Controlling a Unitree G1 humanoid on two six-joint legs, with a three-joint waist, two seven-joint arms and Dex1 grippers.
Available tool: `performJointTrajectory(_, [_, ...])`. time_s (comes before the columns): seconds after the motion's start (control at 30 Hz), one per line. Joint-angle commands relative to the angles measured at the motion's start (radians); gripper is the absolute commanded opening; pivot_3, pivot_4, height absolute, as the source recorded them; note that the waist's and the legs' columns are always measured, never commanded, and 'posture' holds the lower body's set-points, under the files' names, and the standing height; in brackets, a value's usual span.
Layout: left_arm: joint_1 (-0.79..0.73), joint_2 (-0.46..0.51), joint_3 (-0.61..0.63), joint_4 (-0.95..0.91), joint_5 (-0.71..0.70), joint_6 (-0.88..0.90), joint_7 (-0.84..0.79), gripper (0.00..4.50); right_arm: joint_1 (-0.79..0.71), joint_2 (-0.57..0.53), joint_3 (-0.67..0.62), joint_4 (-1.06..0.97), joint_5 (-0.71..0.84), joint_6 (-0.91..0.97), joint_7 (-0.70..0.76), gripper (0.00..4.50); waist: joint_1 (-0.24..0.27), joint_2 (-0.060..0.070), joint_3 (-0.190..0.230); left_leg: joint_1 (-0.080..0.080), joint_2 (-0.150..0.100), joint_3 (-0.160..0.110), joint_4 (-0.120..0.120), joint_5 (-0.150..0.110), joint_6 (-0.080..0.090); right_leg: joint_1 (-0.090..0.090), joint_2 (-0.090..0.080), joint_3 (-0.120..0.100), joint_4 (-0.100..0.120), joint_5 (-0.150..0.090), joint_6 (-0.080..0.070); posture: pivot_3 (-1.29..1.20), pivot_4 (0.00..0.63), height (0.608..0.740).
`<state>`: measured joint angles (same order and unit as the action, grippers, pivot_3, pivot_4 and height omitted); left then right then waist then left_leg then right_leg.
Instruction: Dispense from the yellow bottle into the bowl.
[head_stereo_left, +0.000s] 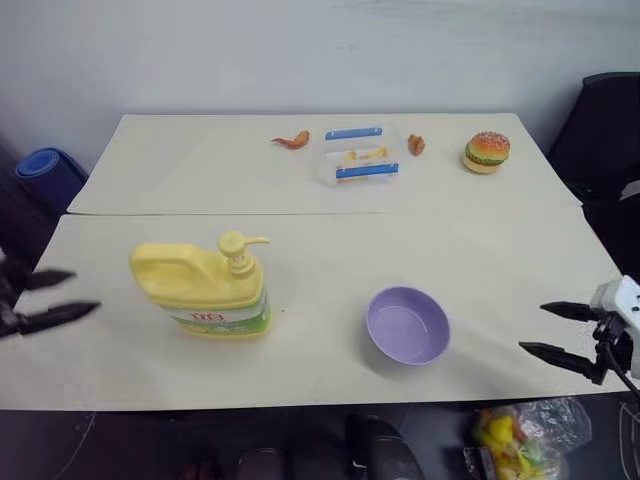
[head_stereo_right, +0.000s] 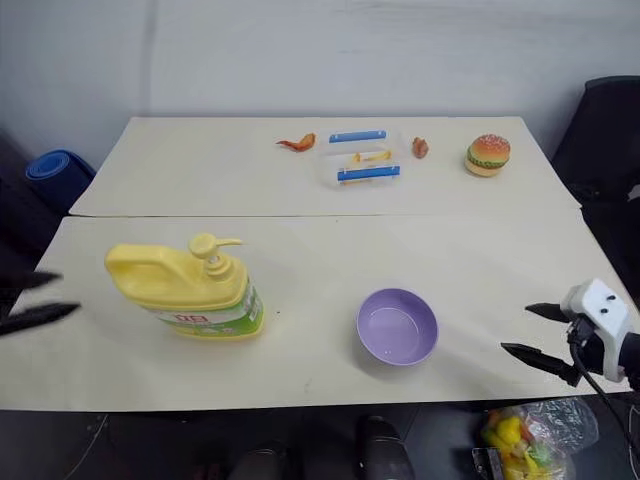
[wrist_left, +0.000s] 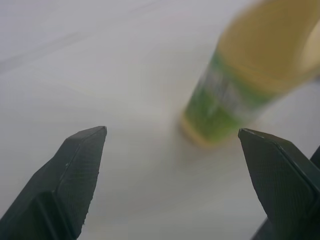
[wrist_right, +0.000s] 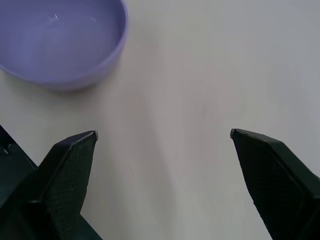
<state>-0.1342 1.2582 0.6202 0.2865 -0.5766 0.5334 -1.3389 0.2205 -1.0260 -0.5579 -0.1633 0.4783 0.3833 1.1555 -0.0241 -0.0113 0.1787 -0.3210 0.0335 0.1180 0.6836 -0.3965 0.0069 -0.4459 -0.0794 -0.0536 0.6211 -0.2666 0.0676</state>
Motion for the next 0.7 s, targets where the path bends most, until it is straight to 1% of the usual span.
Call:
performJointTrajectory(0.03, [-0.101, 0.076, 0.001, -0.055, -0.118, 0.102, -0.098, 4.5, 0.036, 0.004, -0.078, -0.159, 0.072, 0.08, -0.006, 4.44, -0.001, 0.001, 0.0, 0.0, 0.0, 0.001, 0.0, 0.0, 0.0, 0.0, 0.0, 0.0, 0.0, 0.0, 0.0, 0.0, 0.15, 0.74])
performJointTrajectory(0.07, [-0.145, 0.102, -0.011, -0.096, -0.162, 0.139, -0.124, 4.5, 0.055, 0.007, -0.086, -0.218, 0.086, 0.101, -0.008, 4.44, -0.001, 0.001, 0.0, 0.0, -0.001, 0.001, 0.0, 0.0, 0.0, 0.0, 0.001, -0.001, 0.0, 0.0, 0.0, 0.0, 0.15, 0.74])
performJointTrajectory(0.1, [-0.245, 0.129, -0.068, -0.183, -0.253, 0.189, -0.14, 4.5, 0.078, 0.014, -0.076, -0.319, 0.113, 0.127, -0.02, 4.44, -0.001, 0.001, 0.0, 0.0, 0.0, 0.001, 0.0, 0.0, 0.0, 0.0, 0.002, -0.002, 0.001, 0.0, 0.0, 0.0, 0.15, 0.74])
performJointTrajectory(0.13, [-0.337, 0.142, -0.133, -0.274, -0.336, 0.233, -0.16, 4.5, 0.097, 0.021, -0.051, -0.415, 0.133, 0.144, -0.038, 4.44, 0.001, -0.002, 0.001, 0.0, 0.0, 0.002, 0.0, 0.0, 0.0, 0.0, 0.002, -0.003, 0.002, 0.0, 0.0, 0.0, 0.15, 0.74])
performJointTrajectory(0.2, [-0.452, 0.147, -0.226, -0.387, -0.417, 0.291, -0.19, 4.5, 0.113, 0.028, -0.006, -0.534, 0.15, 0.17, -0.07, 4.44, 0.002, -0.005, 0.001, -0.003, 0.001, 0.0, 0.002, 0.0, 0.0, 0.0, 0.004, -0.005, 0.002, 0.0, 0.001, 0.0, 0.15, 0.74])
performJointTrajectory(0.23, [-0.467, 0.145, -0.265, -0.435, -0.417, 0.288, -0.217, 4.5, 0.106, 0.026, 0.037, -0.577, 0.137, 0.178, -0.098, 4.44, 0.0, -0.005, 0.001, -0.003, 0.0, 0.001, 0.002, 0.0, 0.0, 0.0, 0.005, -0.005, 0.002, 0.0, 0.001, 0.0, 0.15, 0.74])
performJointTrajectory(0.3, [-0.473, 0.146, -0.337, -0.521, -0.404, 0.243, -0.263, 4.5, 0.069, 0.017, 0.142, -0.641, 0.104, 0.203, -0.162, 4.44, -0.006, 0.0, 0.0, 0.0, -0.002, 0.004, 0.001, 0.0, 0.001, 0.001, 0.008, 0.0, 0.002, 0.0, 0.001, 0.0, 0.15, 0.74])
performJointTrajectory(0.37, [-0.499, 0.143, -0.413, -0.581, -0.413, 0.216, -0.275, 4.5, 0.035, 0.012, 0.242, -0.675, 0.062, 0.21, -0.204, 4.44, -0.007, -0.001, 0.001, 0.001, -0.004, 0.008, 0.001, 0.0, 0.001, 0.001, 0.009, 0.004, 0.001, 0.0, 0.003, 0.0, 0.15, 0.74])
performJointTrajectory(0.43, [-0.503, 0.155, -0.495, -0.625, -0.393, 0.143, -0.275, 4.5, 0.002, 0.023, 0.35, -0.677, -0.009, 0.209, -0.26, 4.44, -0.003, -0.004, 0.002, 0.003, -0.004, 0.008, 0.004, 0.0, -0.001, 0.001, 0.014, 0.005, 0.001, 0.0, 0.003, 0.0, 0.15, 0.74])
performJointTrajectory(0.57, [-0.515, 0.162, -0.622, -0.63, -0.336, 0.02, -0.275, 4.5, -0.061, 0.041, 0.546, -0.63, -0.159, 0.189, -0.341, 4.44, -0.001, -0.005, 0.002, 0.002, -0.002, 0.005, 0.007, 0.0, -0.004, 0.0, 0.018, 0.007, 0.004, -0.002, 0.0, 0.0, 0.15, 0.74])
performJointTrajectory(0.7, [-0.55, 0.142, -0.71, -0.593, -0.277, -0.058, -0.275, 4.5, -0.113, 0.085, 0.694, -0.556, -0.272, 0.169, -0.389, 4.44, -0.001, -0.005, 0.002, 0.0, -0.002, 0.005, 0.009, 0.0, -0.004, -0.001, 0.019, 0.006, 0.004, -0.003, -0.001, 0.0, 0.15, 0.74])
